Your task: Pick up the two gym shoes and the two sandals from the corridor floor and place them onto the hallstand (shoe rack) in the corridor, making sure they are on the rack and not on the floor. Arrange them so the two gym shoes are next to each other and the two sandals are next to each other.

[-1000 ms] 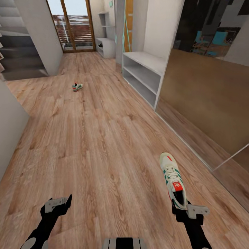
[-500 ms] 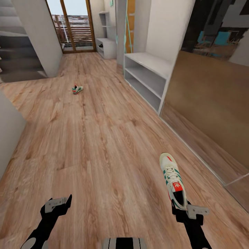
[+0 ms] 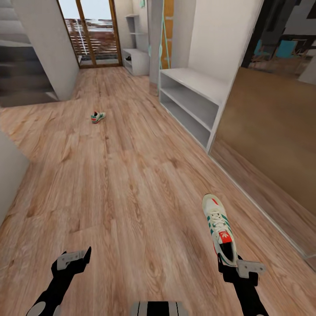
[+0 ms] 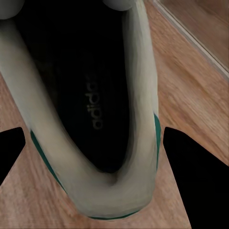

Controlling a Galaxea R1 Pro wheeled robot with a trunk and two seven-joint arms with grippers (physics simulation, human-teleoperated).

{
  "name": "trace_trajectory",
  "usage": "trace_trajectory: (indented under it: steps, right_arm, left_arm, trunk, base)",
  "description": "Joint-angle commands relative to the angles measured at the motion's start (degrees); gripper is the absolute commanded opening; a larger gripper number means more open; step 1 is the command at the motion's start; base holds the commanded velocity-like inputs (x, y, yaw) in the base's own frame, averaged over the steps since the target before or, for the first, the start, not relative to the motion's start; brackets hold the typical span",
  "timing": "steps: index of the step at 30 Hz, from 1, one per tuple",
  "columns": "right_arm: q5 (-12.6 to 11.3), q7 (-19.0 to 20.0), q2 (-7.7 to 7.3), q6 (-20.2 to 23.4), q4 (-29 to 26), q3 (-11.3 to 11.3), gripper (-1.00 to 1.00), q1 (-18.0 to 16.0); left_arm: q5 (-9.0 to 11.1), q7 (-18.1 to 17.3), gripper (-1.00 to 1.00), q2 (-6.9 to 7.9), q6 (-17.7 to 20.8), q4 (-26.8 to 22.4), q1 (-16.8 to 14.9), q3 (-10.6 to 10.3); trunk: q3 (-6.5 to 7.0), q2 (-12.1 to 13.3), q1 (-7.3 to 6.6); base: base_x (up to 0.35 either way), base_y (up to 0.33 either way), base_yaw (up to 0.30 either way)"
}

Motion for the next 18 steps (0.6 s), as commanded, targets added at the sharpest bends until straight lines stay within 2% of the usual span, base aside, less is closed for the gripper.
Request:
trace_trajectory:
  steps: [1,18]
  right_arm:
    - [0.00,-0.02,0.00,0.01,0.00,0.00,-1.00,0.00]
    - [0.06,-0.02,0.00,0.00,0.07,0.00,-1.00,-0.07]
  left_arm:
    - [0.00,0.00,1.00,0.00,0.01,0.00,0.00,0.00]
    - [0.00,0.00,1.00,-0.05,0.00,0.00,0.00,-0.08]
  trunk:
    - [0.00,0.00,0.00]
    - [0.00,0.00,0.00]
  base:
    - [0.325,0.099,0.000]
    - [0.325,0.099,0.000]
